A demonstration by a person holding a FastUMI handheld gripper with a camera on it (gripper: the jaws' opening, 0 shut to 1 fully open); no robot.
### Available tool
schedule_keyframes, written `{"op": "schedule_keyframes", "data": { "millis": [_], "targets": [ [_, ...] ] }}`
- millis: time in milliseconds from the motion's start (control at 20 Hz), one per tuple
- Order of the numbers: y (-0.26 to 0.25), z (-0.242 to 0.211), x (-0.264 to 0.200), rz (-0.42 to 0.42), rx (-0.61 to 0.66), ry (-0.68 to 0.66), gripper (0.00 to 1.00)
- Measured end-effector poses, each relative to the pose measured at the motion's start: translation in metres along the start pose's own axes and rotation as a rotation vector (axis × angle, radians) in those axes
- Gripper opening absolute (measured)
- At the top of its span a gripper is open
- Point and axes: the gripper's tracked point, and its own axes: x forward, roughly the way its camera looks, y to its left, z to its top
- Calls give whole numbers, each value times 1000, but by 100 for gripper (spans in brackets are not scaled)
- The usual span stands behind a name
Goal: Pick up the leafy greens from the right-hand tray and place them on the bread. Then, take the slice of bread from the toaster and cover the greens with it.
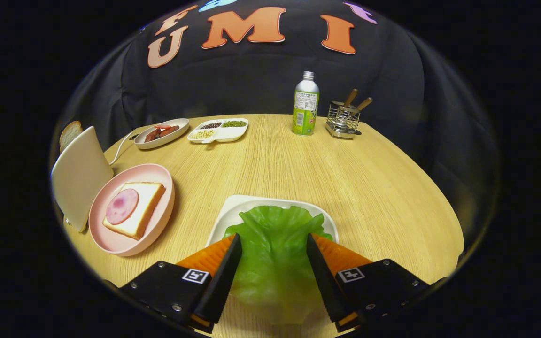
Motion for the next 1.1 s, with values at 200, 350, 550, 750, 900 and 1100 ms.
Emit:
{"op": "schedule_keyframes", "data": {
  "millis": [200, 350, 550, 750, 900, 1100],
  "targets": [
    [2, 0, 0, 3, -6, -4, 63],
    [1, 1, -1, -11, -23, -8, 31],
    [0, 4, -2, -13, 11, -11, 4],
    [-2, 7, -8, -14, 17, -17, 1],
    [0, 18, -15, -14, 13, -45, 1],
    [7, 30, -25, -6, 11, -69, 1]
  ]
}}
